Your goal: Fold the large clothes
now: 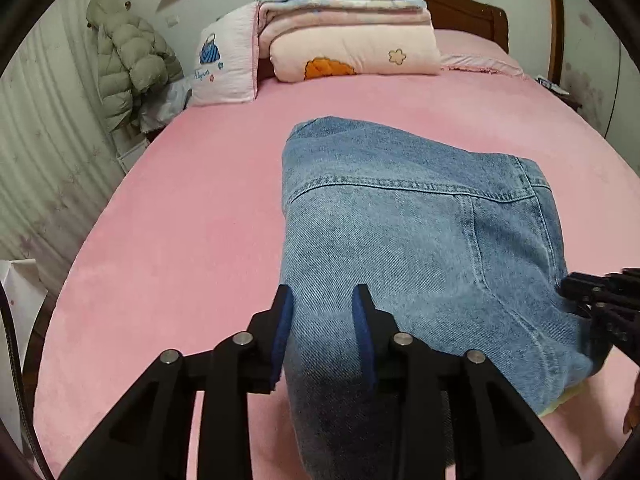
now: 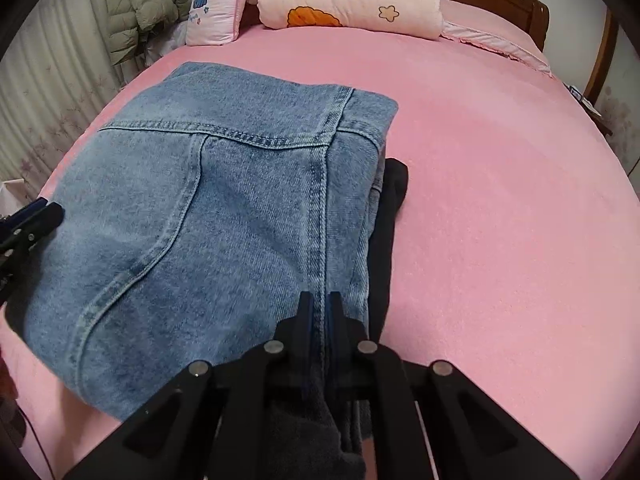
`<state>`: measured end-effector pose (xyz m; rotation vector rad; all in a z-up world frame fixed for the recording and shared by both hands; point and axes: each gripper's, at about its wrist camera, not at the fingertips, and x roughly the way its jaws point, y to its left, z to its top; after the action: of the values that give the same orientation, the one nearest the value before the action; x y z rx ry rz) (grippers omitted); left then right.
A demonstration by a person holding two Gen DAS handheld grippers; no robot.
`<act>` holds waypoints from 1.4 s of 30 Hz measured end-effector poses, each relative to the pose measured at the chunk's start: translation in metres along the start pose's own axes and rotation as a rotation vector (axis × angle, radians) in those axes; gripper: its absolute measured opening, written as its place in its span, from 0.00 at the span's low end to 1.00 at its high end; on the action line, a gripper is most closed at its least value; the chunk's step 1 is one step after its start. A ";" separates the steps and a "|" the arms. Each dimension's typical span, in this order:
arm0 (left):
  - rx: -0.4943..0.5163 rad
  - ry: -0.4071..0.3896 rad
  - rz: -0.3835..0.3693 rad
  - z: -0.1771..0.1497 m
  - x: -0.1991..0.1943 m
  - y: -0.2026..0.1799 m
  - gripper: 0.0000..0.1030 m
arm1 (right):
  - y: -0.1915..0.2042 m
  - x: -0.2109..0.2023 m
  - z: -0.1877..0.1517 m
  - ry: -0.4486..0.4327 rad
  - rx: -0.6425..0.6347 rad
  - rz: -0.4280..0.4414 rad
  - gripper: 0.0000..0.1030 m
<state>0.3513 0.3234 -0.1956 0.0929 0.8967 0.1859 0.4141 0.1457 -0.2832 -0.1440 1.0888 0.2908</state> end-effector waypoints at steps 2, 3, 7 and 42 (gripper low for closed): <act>-0.030 0.039 -0.027 0.003 -0.011 0.001 0.63 | -0.005 -0.022 -0.004 -0.023 0.017 0.013 0.08; -0.046 0.045 -0.036 0.003 -0.020 0.001 0.65 | -0.008 -0.033 -0.006 -0.035 0.021 0.017 0.08; -0.074 0.034 -0.074 0.000 -0.074 -0.008 0.69 | -0.020 -0.099 -0.022 -0.080 0.048 0.046 0.08; -0.208 -0.016 -0.177 -0.120 -0.505 -0.214 0.96 | -0.146 -0.485 -0.260 -0.241 0.050 0.153 0.23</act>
<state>-0.0243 0.0127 0.0837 -0.1775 0.8598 0.1125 0.0285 -0.1384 0.0247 0.0195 0.8681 0.4068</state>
